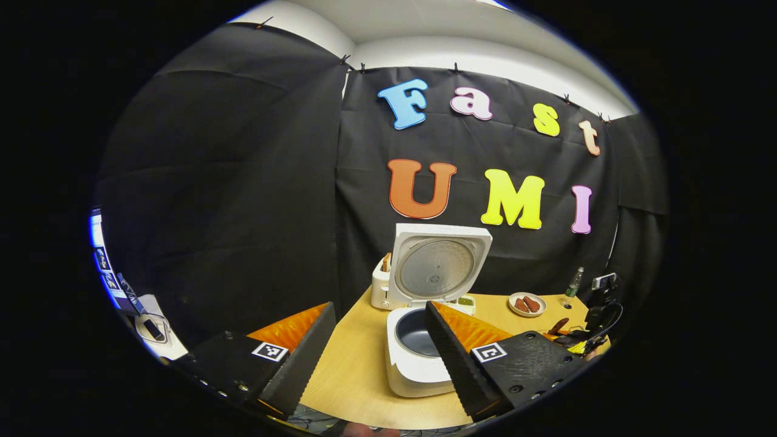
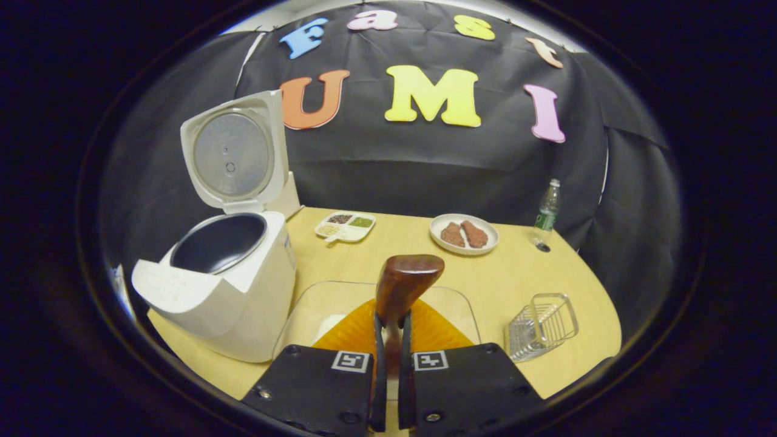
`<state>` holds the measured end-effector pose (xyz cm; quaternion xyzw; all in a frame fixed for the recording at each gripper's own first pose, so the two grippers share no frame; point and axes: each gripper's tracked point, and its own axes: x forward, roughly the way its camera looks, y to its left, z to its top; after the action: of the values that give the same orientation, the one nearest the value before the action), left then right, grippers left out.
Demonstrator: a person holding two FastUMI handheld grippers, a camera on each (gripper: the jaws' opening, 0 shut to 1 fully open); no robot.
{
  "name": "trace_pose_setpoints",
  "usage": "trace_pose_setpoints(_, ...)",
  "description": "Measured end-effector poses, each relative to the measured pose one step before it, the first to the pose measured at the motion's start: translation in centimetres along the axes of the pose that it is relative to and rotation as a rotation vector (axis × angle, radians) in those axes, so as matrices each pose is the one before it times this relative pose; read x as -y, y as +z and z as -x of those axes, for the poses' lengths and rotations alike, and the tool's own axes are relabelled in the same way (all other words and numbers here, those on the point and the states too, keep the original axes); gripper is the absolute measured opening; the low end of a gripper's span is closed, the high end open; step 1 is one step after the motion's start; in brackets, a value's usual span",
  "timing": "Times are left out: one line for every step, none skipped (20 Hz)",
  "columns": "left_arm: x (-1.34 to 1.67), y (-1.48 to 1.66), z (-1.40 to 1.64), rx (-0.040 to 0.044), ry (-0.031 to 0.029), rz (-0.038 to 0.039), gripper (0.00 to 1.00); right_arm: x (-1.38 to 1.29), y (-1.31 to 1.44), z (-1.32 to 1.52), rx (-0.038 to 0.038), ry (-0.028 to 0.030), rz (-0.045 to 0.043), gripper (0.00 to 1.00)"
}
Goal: Close the left gripper, press the button to open the rice cooker; take a wooden spoon from the chopstick holder with the right hand, scoop a spoonful of rice and pour it into the rice cooker, then put the wooden spoon back into the chopstick holder.
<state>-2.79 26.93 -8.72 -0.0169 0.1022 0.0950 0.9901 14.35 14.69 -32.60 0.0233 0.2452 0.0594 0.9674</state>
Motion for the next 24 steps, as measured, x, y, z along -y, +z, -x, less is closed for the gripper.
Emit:
trace_pose_setpoints(-0.124,-0.228,0.107,-0.00149,0.00268,0.00064,0.94,-0.347,-0.012,-0.194,-0.00889,0.01525,-0.04067,0.13)
trace_pose_setpoints(-0.066,-0.042,0.241,-0.00081,0.00266,0.00254,0.94,-0.317,-0.087,-0.002,-0.00907,0.01778,-0.03584,0.13)
trace_pose_setpoints(-0.145,0.034,0.263,0.0002,0.00414,0.00288,0.94,-0.441,-0.092,0.064,-0.00707,0.02192,-0.03754,0.13)
trace_pose_setpoints(-0.209,-0.027,0.077,0.0003,0.00567,0.00208,0.94,-0.575,-0.133,-0.057,-0.00862,0.02863,-0.03924,0.13)
trace_pose_setpoints(-0.116,-0.046,0.09,-0.00181,0.00467,0.00008,0.94,-0.783,-0.049,-0.288,-0.00694,0.02628,-0.03344,0.13)
trace_pose_setpoints(-0.124,-0.023,-0.01,-0.0009,0.00508,-0.00068,0.94,-0.607,-0.065,-0.298,-0.00547,0.02131,-0.02399,0.13)
trace_pose_setpoints(-0.112,0.023,0.22,-0.00066,0.00425,-0.00062,0.94,-0.226,-0.02,-0.247,-0.00045,0.01049,-0.01929,0.13)
trace_pose_setpoints(-0.165,0.156,0.281,0.00016,0.00324,0.00081,0.94,-0.092,0.102,-0.122,-0.00022,0.00876,-0.02456,0.13)
trace_pose_setpoints(0.035,0.014,0.1,-0.00301,0.00017,0.00286,0.94,-0.019,-0.032,-0.048,-0.00035,0.01433,-0.04048,0.13)
trace_pose_setpoints(-0.034,0.08,0.33,-0.00134,0.00013,-0.00024,0.94,-0.024,-0.034,-0.047,-0.00224,0.01931,-0.05625,0.13)
trace_pose_setpoints(0.0,0.091,0.172,-0.00038,0.00152,-0.00524,0.94,0.429,0.078,0.041,-0.00152,0.0131,-0.07151,0.13)
trace_pose_setpoints(0.104,0.096,-0.089,0.00147,0.00043,-0.00883,0.94,0.506,0.124,0.005,-0.00362,0.01362,-0.083,0.13)
trace_pose_setpoints(0.211,0.111,-0.005,0.00266,-0.00046,-0.00983,0.94,0.728,0.159,-0.028,-0.0034,0.01304,-0.09246,0.13)
trace_pose_setpoints(0.328,0.234,-0.084,0.0029,-0.00217,-0.00852,0.94,0.715,0.236,-0.056,-0.00041,0.00659,-0.06599,0.13)
trace_pose_setpoints(0.254,0.276,0.098,0.00097,-0.00328,-0.00588,0.94,0.719,0.07,0.069,-0.00052,0.00941,-0.06209,0.13)
trace_pose_setpoints(0.279,0.205,-0.106,0.00137,-0.00357,-0.00207,0.94,0.588,0.203,0.04,-0.00178,0.01161,-0.05046,0.13)
trace_pose_setpoints(0.22,0.16,-0.003,-0.00141,-0.00249,0.00274,0.94,0.62,0.167,0.203,0.00308,0.01152,-0.04409,0.13)
trace_pose_setpoints(0.308,-0.008,-0.183,-0.00305,-0.00257,0.005,0.94,0.588,0.214,0.084,0.00246,0.0116,-0.04032,0.13)
trace_pose_setpoints(0.207,0.046,-0.122,-0.0023,0.00009,0.00466,0.94,0.533,0.192,0.235,0.00451,0.01293,-0.04107,0.13)
trace_pose_setpoints(0.306,0.181,-0.077,0.00004,-0.00125,0.00318,0.94,0.329,0.371,0.268,0.00674,0.01446,-0.04521,0.13)
trace_pose_setpoints(0.383,0.079,-0.092,-0.0008,-0.00506,0.00386,0.94,0.434,0.427,0.374,0.00863,0.00221,-0.03578,0.13)
trace_pose_setpoints(0.415,-0.07,-0.003,-0.00257,-0.00814,0.00623,0.94,0.332,0.253,0.535,0.0052,0.00552,-0.02746,0.13)
trace_pose_setpoints(0.332,0.02,-0.031,-0.00307,-0.00556,0.00535,0.95,0.238,0.434,0.468,0.01091,0.00257,-0.01653,0.12)
trace_pose_setpoints(0.268,0.146,-0.242,0.00078,-0.00446,0.00312,0.94,0.135,0.584,0.498,0.00823,0.00862,-0.01413,0.13)
